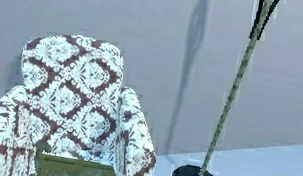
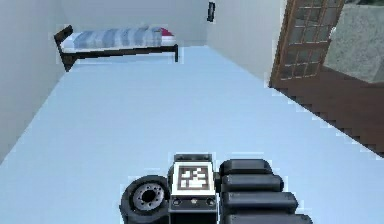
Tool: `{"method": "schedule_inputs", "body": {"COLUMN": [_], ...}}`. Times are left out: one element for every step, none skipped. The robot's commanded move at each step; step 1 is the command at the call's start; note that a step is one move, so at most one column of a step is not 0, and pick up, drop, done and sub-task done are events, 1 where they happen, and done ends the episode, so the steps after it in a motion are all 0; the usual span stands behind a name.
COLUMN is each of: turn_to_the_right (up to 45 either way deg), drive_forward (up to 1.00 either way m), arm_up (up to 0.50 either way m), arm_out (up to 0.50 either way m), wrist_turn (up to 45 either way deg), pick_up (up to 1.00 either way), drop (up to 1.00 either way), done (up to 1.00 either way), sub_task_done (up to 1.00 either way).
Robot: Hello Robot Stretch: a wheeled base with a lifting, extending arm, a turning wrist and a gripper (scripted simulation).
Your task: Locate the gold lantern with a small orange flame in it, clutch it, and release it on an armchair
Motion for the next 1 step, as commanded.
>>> {"method": "schedule_inputs", "body": {"turn_to_the_right": [6.0], "drive_forward": [0.00], "arm_up": [0.00], "arm_out": [0.00], "wrist_turn": [0.0], "pick_up": [0.00], "drop": [0.00], "done": [0.00], "sub_task_done": [0.00]}}
